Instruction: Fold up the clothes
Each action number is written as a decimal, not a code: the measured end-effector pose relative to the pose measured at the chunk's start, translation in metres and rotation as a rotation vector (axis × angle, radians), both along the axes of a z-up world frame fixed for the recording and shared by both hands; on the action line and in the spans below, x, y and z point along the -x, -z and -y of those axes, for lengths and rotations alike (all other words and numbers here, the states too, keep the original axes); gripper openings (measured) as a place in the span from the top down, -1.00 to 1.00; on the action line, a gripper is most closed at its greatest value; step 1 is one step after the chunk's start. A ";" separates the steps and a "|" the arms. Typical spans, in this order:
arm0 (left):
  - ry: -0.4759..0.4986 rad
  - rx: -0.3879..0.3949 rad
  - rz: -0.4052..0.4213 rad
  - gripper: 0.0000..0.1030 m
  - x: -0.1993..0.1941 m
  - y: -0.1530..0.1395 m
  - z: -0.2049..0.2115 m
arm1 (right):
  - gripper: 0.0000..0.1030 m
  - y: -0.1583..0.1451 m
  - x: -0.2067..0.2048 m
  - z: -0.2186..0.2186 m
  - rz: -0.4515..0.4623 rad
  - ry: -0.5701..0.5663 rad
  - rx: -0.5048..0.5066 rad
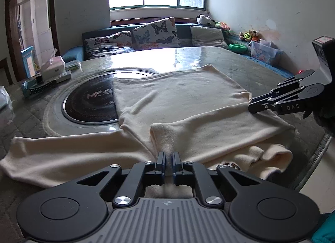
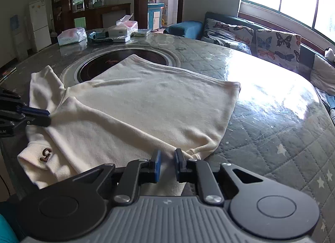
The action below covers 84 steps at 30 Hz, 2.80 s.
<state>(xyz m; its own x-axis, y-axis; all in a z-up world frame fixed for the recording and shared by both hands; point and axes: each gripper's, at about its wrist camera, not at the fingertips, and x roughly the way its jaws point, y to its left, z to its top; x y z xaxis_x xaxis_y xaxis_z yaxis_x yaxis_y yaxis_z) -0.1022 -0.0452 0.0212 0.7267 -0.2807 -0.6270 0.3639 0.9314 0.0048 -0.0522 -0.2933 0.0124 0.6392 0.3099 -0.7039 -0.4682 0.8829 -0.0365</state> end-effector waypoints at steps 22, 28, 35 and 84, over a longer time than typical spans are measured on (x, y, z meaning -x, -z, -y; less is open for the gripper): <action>-0.057 0.078 0.018 0.69 -0.033 -0.004 -0.008 | 0.64 -0.007 0.014 -0.035 0.028 -0.115 0.015; -0.261 0.057 0.037 0.39 -0.025 -0.011 -0.056 | 0.64 -0.007 0.019 -0.075 0.024 -0.257 0.009; -0.512 0.025 0.020 0.37 -0.023 -0.007 -0.105 | 0.64 -0.005 0.025 -0.121 0.017 -0.421 0.004; 0.190 0.169 0.038 0.69 -0.008 -0.030 0.072 | 0.63 -0.024 0.028 0.014 0.039 0.044 -0.178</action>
<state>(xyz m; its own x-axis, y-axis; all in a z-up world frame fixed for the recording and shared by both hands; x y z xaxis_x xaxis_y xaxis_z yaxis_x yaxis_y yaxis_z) -0.0937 -0.1171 0.0516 0.6727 -0.5133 -0.5329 0.5353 0.8349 -0.1285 -0.0804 -0.3071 0.0366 0.6802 0.3990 -0.6149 -0.4306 0.8964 0.1052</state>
